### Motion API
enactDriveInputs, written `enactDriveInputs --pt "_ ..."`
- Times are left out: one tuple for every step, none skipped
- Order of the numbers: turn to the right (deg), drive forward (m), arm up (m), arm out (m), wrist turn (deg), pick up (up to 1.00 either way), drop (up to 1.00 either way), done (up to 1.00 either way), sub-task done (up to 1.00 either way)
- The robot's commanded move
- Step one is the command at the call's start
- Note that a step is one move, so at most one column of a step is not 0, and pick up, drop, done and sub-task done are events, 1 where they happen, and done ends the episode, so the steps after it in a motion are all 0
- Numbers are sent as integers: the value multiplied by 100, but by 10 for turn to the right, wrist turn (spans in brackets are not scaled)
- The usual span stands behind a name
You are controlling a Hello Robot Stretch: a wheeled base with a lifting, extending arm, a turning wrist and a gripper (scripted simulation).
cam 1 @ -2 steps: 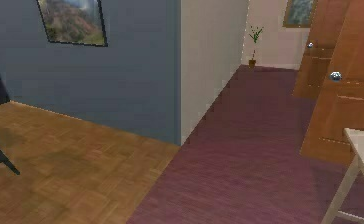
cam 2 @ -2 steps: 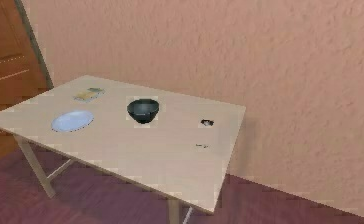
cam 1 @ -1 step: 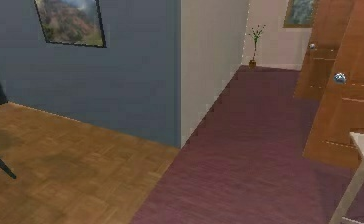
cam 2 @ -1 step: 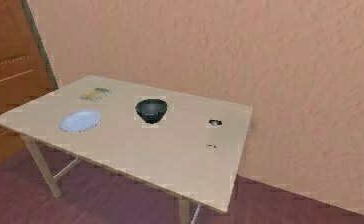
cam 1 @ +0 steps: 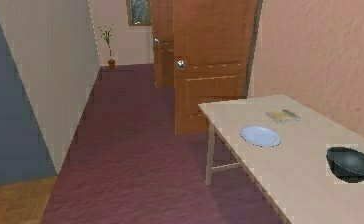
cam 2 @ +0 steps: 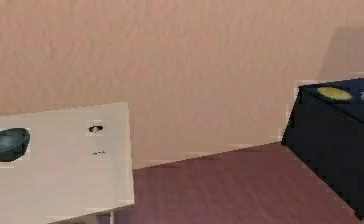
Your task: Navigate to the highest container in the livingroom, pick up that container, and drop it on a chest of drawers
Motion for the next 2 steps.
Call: enactDriveInputs --pt "0 85 0 0 0 0 0 0 0" --pt "0 0 50 0 0 0 0 0 0"
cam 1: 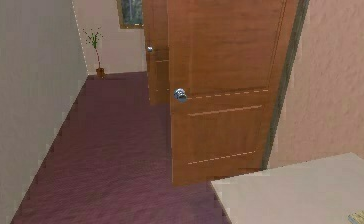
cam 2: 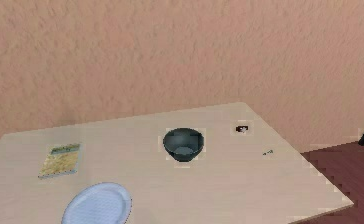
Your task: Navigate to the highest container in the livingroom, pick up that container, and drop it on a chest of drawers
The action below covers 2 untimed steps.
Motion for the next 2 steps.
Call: enactDriveInputs --pt "0 0 38 0 0 0 0 0 0" --pt "0 0 0 34 0 0 0 0 0"
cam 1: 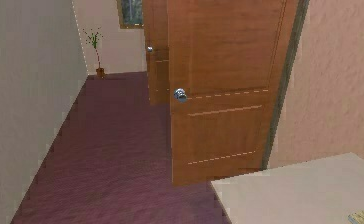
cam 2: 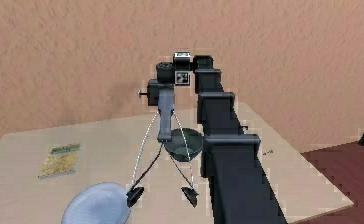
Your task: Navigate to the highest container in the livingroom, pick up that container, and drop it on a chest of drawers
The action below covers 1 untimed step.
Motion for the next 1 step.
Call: enactDriveInputs --pt "0 0 0 0 450 0 0 0 0"
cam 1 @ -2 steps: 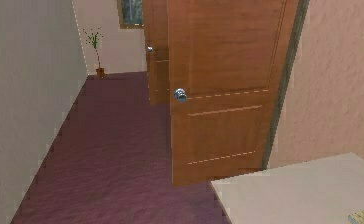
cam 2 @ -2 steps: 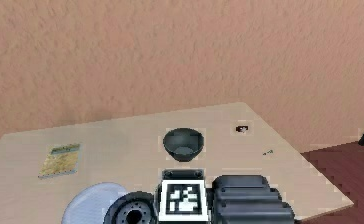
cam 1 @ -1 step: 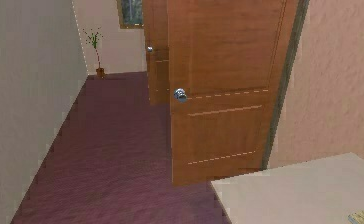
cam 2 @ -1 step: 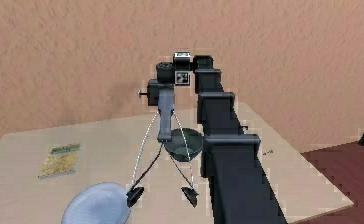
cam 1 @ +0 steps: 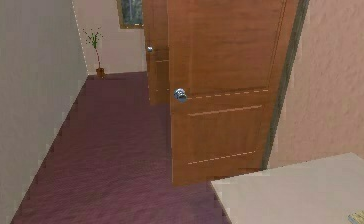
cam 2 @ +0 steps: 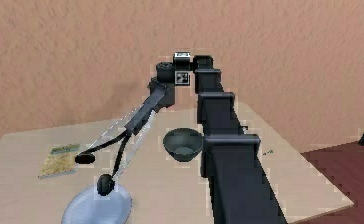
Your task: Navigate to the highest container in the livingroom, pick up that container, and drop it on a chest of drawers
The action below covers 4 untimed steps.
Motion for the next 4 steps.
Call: enactDriveInputs --pt "0 0 0 0 450 0 0 0 0" --pt "0 0 0 0 450 0 0 0 0" --pt "0 0 0 0 450 0 0 0 0" --pt "0 0 0 0 90 0 0 0 0"
